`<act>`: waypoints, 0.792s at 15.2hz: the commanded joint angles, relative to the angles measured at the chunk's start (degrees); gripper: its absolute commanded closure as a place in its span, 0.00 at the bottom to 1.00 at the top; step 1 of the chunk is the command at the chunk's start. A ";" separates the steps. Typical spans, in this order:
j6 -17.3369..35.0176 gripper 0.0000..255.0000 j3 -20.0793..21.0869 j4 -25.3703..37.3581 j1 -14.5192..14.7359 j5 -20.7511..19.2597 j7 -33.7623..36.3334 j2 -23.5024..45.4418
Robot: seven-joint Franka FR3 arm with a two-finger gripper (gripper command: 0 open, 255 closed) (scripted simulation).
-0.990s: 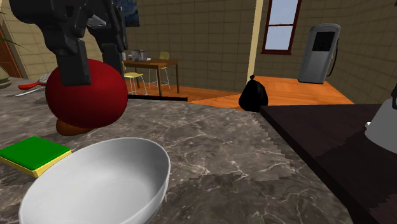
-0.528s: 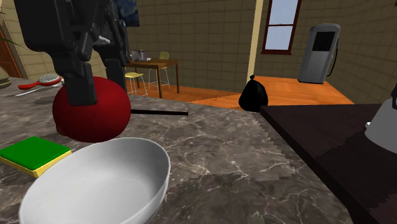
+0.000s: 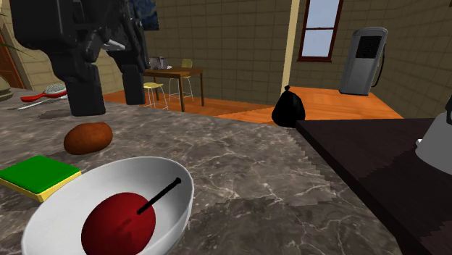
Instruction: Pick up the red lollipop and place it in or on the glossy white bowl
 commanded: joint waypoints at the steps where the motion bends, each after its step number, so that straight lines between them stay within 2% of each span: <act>1: 0.00 0.00 0.00 0.00 0.00 0.00 0.00 0.00; 5: -6.28 0.00 -0.62 2.86 -0.67 -0.90 0.56 -3.33; 12: -6.28 0.00 -0.62 2.86 -0.67 -0.90 0.56 -3.33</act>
